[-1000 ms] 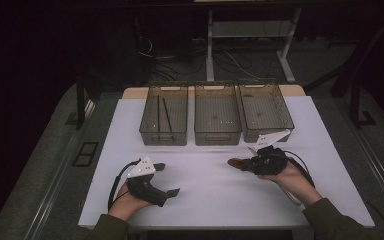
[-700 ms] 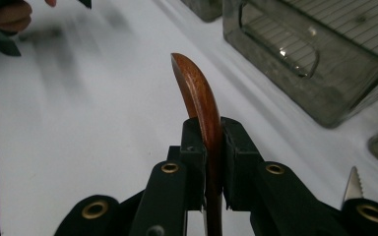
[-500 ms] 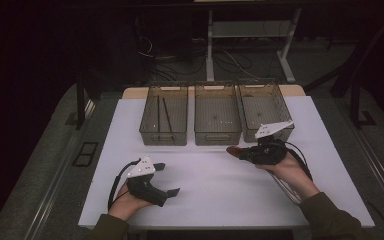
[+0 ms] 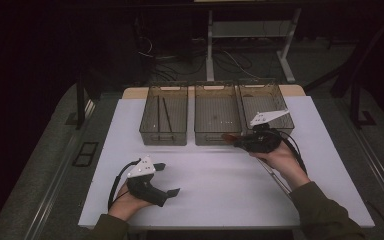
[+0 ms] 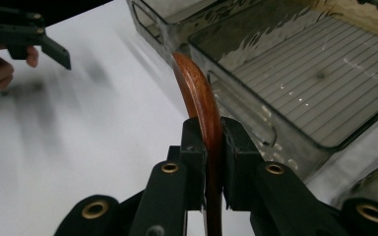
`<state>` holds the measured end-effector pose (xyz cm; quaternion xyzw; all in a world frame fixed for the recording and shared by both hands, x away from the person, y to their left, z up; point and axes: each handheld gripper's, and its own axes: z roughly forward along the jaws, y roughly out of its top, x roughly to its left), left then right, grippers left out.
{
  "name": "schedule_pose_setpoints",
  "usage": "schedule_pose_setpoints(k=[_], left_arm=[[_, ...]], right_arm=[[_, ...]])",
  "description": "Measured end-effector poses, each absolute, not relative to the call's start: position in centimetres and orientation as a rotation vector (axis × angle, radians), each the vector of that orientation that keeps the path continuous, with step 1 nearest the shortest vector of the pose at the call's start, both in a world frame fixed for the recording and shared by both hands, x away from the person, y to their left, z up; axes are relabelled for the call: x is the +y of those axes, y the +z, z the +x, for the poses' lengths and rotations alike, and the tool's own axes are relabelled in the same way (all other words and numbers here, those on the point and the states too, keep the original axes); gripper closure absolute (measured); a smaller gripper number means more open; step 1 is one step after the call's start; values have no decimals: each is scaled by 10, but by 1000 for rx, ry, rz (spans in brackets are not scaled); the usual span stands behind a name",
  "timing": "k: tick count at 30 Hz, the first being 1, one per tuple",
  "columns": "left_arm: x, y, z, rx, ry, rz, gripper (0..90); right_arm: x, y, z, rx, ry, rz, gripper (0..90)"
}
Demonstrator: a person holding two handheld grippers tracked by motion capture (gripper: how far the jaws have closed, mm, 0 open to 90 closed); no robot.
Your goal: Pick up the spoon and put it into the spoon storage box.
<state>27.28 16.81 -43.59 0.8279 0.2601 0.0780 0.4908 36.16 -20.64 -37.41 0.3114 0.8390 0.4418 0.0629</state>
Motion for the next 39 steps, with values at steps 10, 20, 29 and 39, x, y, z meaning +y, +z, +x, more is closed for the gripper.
schedule_pose_setpoints(k=[10,20,29,39], left_arm=[[169,-435,273,633,189,2011,0],[169,-435,272,635,189,1999,0],[169,-434,272,629,193,2005,0],[169,-433,271,627,195,1996,0]], right_arm=[[-195,-363,388,2468,1325,992,801],[-183,-352,416,2431,1308,1056,801],[-168,-339,440,2410,1289,1089,801],[-138,-334,468,2408,1238,1093,801]])
